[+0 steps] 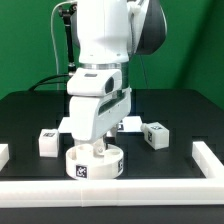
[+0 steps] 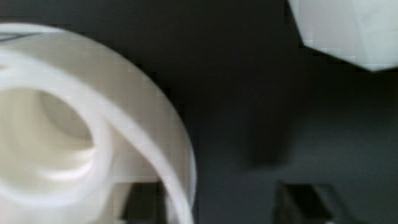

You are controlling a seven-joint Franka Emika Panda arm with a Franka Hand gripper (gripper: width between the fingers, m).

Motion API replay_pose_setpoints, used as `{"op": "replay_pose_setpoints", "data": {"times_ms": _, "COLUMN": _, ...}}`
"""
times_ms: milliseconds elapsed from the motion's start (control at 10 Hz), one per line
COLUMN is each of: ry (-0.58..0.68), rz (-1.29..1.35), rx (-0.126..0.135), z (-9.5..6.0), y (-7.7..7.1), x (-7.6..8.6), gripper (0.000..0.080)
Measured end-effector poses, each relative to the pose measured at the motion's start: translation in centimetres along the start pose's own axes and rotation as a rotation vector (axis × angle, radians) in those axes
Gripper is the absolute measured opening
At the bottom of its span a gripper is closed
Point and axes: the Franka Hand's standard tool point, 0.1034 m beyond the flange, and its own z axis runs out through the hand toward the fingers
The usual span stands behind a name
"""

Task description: Assemble stool

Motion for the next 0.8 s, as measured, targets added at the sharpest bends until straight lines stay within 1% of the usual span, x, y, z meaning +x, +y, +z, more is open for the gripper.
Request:
{"op": "replay_pose_setpoints", "data": {"times_ms": 100, "ry": 0.0, "rz": 0.0, "rx": 0.0, "z": 0.0, "y": 0.0, "x": 0.0, "gripper": 0.0133}}
{"op": "replay_pose_setpoints", "data": {"times_ms": 200, "ry": 0.0, "rz": 0.0, "rx": 0.0, "z": 0.0, "y": 0.0, "x": 0.0, "gripper": 0.0032}}
{"op": "replay_pose_setpoints", "data": {"times_ms": 700, "ry": 0.0, "rz": 0.0, "rx": 0.0, "z": 0.0, "y": 0.0, "x": 0.0, "gripper": 0.0028}}
{"op": "replay_pose_setpoints", "data": {"times_ms": 800, "ry": 0.0, "rz": -0.008, "rx": 0.002, "z": -0.02, "y": -0.11, "x": 0.37, "gripper": 0.0028}}
